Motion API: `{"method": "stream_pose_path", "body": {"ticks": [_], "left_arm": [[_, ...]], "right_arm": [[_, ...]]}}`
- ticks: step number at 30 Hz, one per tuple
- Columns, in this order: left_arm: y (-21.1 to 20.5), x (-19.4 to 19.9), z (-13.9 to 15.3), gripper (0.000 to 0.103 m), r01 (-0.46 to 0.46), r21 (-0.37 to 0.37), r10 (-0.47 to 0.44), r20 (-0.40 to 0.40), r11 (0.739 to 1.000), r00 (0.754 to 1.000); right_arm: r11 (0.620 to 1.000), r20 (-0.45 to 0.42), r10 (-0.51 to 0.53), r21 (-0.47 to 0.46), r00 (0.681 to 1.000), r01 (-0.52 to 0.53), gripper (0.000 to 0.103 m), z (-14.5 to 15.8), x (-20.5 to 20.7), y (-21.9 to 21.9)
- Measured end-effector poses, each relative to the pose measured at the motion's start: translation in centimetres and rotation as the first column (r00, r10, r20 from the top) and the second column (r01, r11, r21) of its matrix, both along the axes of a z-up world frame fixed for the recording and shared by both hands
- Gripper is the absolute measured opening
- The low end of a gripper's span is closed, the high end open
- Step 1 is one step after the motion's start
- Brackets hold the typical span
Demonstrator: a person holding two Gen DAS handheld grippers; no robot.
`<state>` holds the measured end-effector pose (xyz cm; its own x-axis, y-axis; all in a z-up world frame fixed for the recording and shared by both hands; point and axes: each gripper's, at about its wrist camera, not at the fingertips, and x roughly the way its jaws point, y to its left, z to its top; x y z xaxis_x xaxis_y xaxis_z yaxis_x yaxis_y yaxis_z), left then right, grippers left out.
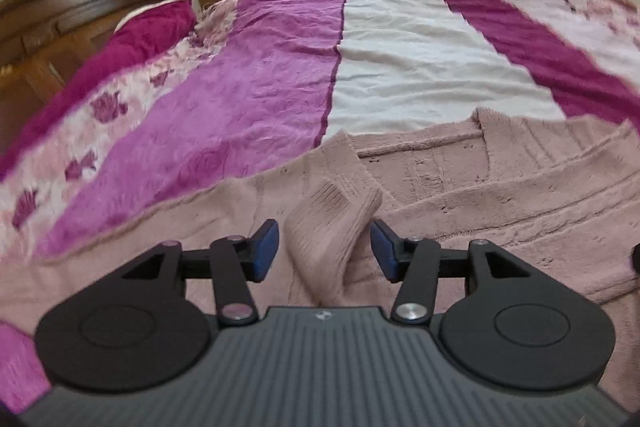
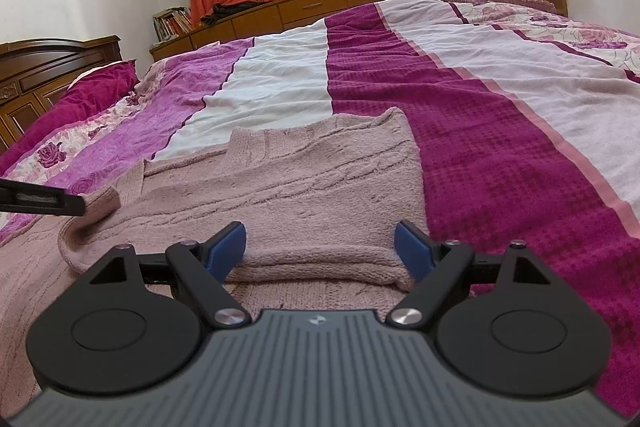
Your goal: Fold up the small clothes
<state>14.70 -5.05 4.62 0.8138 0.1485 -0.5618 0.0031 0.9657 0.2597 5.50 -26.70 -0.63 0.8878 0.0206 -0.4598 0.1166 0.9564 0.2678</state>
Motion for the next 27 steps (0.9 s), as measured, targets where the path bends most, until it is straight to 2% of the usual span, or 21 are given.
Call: {"method": "stream_pose_path", "body": {"ticks": [3,4,5,6,7,9,13,18,20,22,24,27], "left_arm": [[-0.6,1.4,-1.4,0.053,-0.005,0.019,0.005,-0.039,1.000,0.999],[-0.5,1.6,-1.7,0.048,-0.011,0.024,0.012,-0.039,1.000,0.999],[-0.2,1.6,-1.9,0.037,-0.026,0.018,0.026,-0.026,0.999,0.999],[0.3,1.5,-1.8,0.012,-0.042,-0.005,0.041,-0.018,0.999,0.999],[1.1,1.4,-1.5,0.010,-0.057,-0.051,0.056,-0.020,0.997,0.998],[2.6,0.7,-0.7,0.010,-0.084,-0.135,0.083,-0.007,0.987,0.996],[4.8,-0.8,0.1,0.010,-0.119,-0.166,0.123,0.014,0.979,0.992],[7.6,-1.9,-0.5,0.013,-0.170,-0.253,0.164,-0.045,0.952,0.985],[8.0,-2.4,-0.9,0.017,-0.171,-0.255,0.160,-0.067,0.952,0.985],[8.2,-2.7,-1.2,0.035,-0.191,-0.232,0.178,-0.078,0.954,0.981],[8.5,-3.2,-1.4,0.048,-0.221,-0.209,0.210,-0.071,0.953,0.975],[9.6,-3.4,-1.5,0.049,-0.249,-0.217,0.237,-0.080,0.944,0.968]], "right_arm": [[1.000,0.000,0.000,-0.001,1.000,0.000,0.087,0.0,0.0,0.0],[1.000,0.000,0.000,-0.001,1.000,0.000,0.087,0.0,0.0,0.0],[1.000,0.000,0.000,0.000,1.000,0.000,0.087,0.0,0.0,0.0],[1.000,0.001,0.000,0.001,1.000,0.000,0.087,0.0,0.0,0.1],[1.000,0.002,0.001,0.003,1.000,-0.001,0.087,0.0,-0.1,0.0],[1.000,0.001,0.002,0.002,1.000,-0.002,0.087,-0.1,0.0,0.0],[1.000,0.000,0.005,-0.005,1.000,-0.005,0.087,0.0,0.0,0.0],[1.000,0.000,0.005,-0.008,1.000,-0.005,0.087,0.0,0.0,0.0],[1.000,0.000,0.005,-0.006,1.000,-0.005,0.087,0.0,0.0,0.0],[1.000,0.000,0.005,-0.005,1.000,-0.005,0.087,0.0,0.0,0.0],[1.000,0.000,0.005,-0.006,1.000,-0.005,0.087,0.0,0.0,0.0],[1.000,0.000,0.005,-0.006,1.000,-0.005,0.087,0.0,0.0,0.0]]}}
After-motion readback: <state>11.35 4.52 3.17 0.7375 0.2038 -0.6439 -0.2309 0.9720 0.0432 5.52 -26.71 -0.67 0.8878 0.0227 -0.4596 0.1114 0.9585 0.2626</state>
